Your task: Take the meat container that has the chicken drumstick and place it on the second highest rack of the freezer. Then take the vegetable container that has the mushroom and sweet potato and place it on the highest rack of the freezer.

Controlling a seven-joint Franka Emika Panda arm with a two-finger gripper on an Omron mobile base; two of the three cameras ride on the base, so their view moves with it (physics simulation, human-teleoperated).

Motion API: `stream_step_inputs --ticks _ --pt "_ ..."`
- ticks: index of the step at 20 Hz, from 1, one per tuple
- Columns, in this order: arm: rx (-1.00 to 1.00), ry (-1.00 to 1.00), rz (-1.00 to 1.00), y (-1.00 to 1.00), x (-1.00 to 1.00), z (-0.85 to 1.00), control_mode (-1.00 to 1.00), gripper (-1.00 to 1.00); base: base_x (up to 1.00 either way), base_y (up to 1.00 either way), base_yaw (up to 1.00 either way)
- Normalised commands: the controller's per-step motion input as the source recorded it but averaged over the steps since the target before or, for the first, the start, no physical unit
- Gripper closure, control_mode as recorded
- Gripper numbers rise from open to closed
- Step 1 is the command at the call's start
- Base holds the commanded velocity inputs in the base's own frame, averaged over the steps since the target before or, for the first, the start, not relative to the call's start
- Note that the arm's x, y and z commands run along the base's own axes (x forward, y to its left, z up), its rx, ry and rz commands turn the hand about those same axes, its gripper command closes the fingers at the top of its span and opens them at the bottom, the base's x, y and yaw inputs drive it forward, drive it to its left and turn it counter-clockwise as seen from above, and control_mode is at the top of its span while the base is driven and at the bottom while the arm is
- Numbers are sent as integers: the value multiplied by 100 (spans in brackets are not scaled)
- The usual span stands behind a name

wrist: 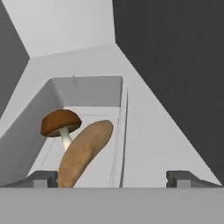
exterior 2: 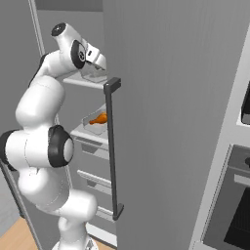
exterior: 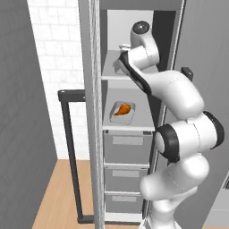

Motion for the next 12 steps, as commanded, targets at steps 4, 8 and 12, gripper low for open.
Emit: stream_step_inputs --ticks 4,8,12 --pt "0 -14 0 0 -63 49 -100 -100 0 0 0" --pt "0 -1 6 0 -93 24 -100 -100 0 0 0" --pt "0 5 12 3 -100 -1 -100 -100 0 0 0"
